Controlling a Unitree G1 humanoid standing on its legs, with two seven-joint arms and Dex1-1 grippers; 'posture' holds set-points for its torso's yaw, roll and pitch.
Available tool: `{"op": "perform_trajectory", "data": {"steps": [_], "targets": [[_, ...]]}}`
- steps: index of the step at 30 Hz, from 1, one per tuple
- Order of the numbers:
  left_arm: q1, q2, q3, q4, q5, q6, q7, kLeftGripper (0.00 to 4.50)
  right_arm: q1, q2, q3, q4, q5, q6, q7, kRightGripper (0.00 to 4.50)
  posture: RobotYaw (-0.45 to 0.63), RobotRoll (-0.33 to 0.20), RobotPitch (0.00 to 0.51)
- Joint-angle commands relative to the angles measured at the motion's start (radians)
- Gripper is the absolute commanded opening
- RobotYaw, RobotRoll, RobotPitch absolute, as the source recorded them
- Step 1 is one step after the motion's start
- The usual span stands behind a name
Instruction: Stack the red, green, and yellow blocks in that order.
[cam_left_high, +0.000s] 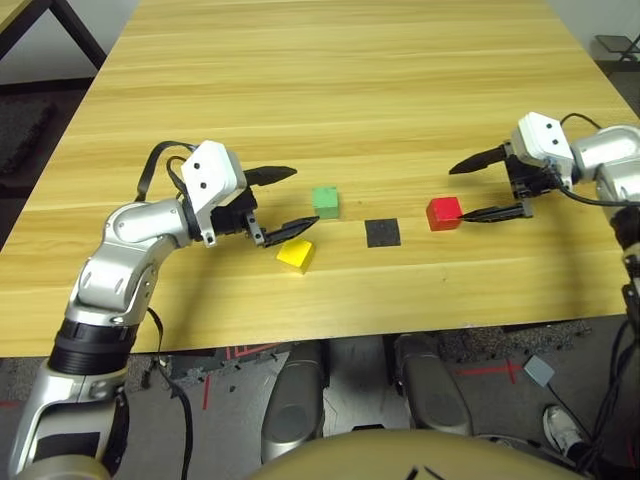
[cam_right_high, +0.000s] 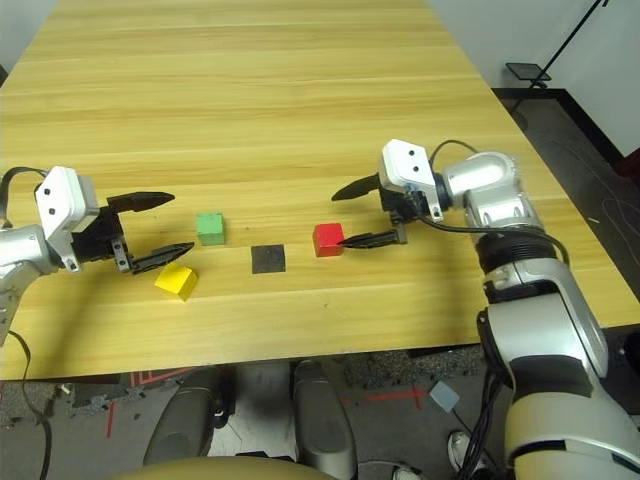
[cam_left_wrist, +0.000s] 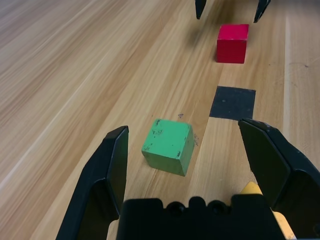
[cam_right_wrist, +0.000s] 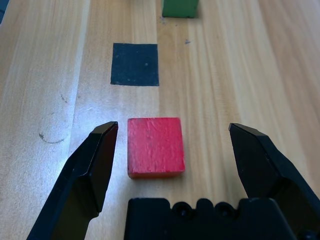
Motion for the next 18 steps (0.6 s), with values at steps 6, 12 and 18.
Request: {"op": "perform_trajectory", "data": {"steps": [6,12,18], "targets": [[0.012,-0.016,-0.001,-0.008,0.017,-0.002,0.016,4.49,-0.006,0.026,0.043,0.066,-0.057,-0.016,0.007,4.49,0.33,-0.098,0.175],[0.02,-0.025,-0.002,-0.029,0.015,0.015,0.037,4.5,-0.022,0.077,0.022,0.141,-0.146,-0.037,0.007,4.31,0.35,-0.097,0.18],[0.022,-0.025,0.0,-0.06,0.01,0.04,0.055,4.5,-0.05,0.115,-0.034,0.154,-0.199,-0.031,-0.019,2.55,0.37,-0.098,0.19]]}}
